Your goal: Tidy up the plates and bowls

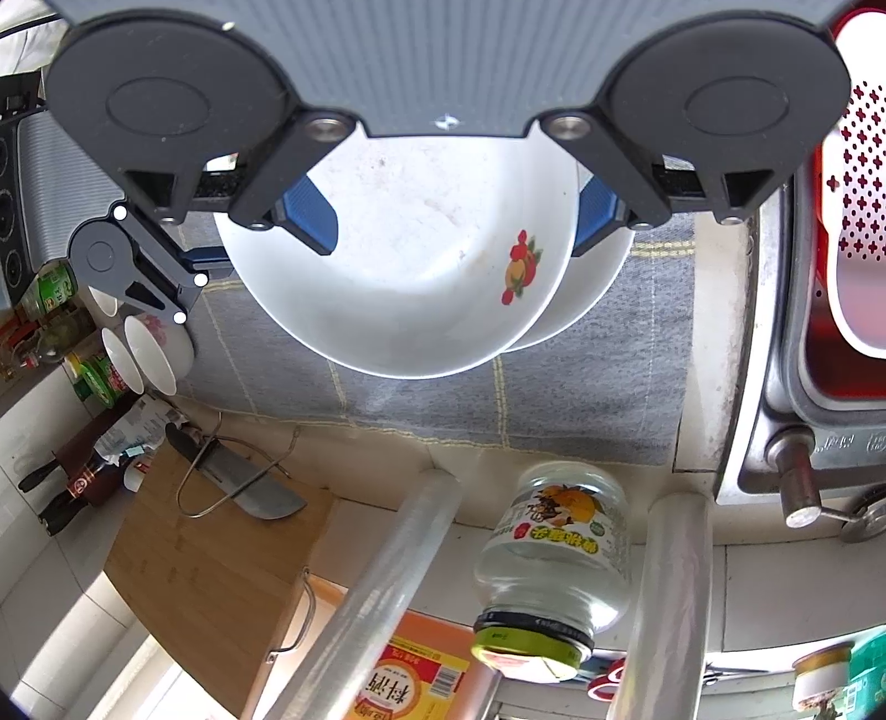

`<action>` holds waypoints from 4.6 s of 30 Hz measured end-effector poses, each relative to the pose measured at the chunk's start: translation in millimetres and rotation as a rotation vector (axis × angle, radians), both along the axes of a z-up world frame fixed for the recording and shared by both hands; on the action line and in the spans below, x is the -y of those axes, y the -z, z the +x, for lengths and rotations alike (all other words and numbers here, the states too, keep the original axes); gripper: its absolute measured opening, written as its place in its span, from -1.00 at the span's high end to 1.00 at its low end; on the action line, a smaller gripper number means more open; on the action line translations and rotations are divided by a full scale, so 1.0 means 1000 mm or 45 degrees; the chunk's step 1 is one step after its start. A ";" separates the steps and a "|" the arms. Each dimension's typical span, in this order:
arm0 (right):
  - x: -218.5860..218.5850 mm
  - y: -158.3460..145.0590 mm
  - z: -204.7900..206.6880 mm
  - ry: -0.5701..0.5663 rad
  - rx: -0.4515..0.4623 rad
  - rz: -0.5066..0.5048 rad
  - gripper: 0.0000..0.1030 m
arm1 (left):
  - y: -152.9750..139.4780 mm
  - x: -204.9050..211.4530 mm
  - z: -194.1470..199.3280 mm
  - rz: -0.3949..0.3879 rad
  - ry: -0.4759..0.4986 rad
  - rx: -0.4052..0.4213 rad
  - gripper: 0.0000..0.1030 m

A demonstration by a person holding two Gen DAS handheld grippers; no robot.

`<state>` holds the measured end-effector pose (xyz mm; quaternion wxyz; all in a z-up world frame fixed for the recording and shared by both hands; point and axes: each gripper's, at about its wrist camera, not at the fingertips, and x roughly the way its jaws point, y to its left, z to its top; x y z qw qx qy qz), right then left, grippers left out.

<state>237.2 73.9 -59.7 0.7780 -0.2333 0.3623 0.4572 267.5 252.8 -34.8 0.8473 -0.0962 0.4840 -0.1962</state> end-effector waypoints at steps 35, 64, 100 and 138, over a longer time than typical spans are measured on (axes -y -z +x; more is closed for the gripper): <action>-0.010 0.004 0.004 -0.007 -0.025 -0.081 -1.00 | 0.024 0.010 0.013 0.102 0.033 -0.113 -0.68; -0.020 0.005 0.008 0.014 -0.082 -0.176 -1.00 | 0.023 0.007 0.013 0.110 0.004 -0.124 -0.68; -0.027 0.003 0.001 0.023 -0.047 -0.235 -1.00 | 0.025 0.036 0.008 0.327 0.104 -0.035 -0.82; -0.015 0.001 -0.002 0.060 -0.034 -0.189 -1.00 | -0.003 0.021 -0.034 0.347 -0.126 0.342 -0.86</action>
